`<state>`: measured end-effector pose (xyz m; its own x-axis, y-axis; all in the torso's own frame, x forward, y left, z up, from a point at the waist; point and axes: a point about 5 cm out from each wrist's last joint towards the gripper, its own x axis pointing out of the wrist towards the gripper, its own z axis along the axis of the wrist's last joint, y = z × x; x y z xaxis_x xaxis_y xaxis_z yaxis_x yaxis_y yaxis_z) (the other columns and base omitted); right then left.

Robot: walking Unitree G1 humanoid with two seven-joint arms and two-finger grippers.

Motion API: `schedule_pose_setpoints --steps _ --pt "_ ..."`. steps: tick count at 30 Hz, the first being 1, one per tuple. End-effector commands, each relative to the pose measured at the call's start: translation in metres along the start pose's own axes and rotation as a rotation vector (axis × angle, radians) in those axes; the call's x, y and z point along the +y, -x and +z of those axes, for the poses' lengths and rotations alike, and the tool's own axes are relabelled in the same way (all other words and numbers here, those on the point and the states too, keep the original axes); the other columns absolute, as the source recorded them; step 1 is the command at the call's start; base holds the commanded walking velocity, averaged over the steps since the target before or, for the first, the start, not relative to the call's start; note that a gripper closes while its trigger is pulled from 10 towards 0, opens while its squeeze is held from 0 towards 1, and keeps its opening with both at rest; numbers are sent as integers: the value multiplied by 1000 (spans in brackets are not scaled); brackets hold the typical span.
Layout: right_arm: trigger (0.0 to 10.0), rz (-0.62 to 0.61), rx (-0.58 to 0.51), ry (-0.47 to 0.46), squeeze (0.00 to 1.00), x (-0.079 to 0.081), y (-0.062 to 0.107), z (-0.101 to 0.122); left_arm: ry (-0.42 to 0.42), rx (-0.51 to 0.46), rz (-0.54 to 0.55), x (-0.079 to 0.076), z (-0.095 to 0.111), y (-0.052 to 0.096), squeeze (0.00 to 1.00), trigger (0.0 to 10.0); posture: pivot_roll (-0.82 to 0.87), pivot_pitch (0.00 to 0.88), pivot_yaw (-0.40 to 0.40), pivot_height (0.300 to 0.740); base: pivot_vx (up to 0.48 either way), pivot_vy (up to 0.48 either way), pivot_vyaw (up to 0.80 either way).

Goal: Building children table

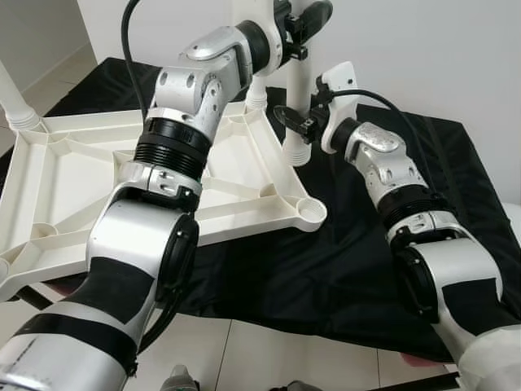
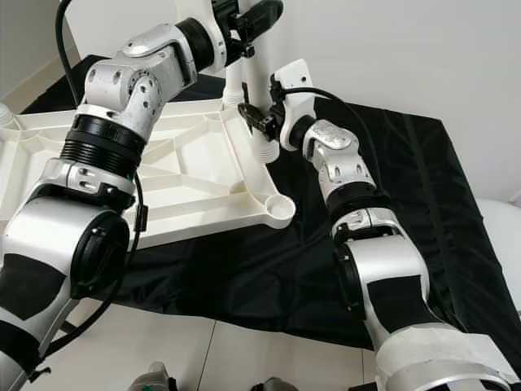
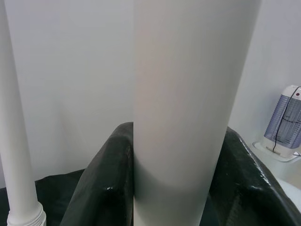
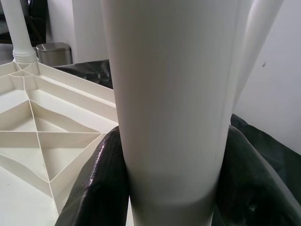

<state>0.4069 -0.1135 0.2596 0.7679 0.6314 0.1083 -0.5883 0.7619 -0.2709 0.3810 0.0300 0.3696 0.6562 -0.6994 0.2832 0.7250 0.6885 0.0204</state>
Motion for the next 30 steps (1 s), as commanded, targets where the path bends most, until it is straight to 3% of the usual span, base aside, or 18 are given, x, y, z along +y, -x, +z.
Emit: schedule_pose_setpoints --steps 1,30 --pt "10000 -31 11 2 0 -6 1 2 -26 -34 -64 -11 8 -3 0 10000 35 0 -73 740 0 0 0" --pt "10000 -23 4 13 0 -10 2 4 -37 -38 -97 -14 11 -2 0 10000 38 0 -72 740 0 0 0"
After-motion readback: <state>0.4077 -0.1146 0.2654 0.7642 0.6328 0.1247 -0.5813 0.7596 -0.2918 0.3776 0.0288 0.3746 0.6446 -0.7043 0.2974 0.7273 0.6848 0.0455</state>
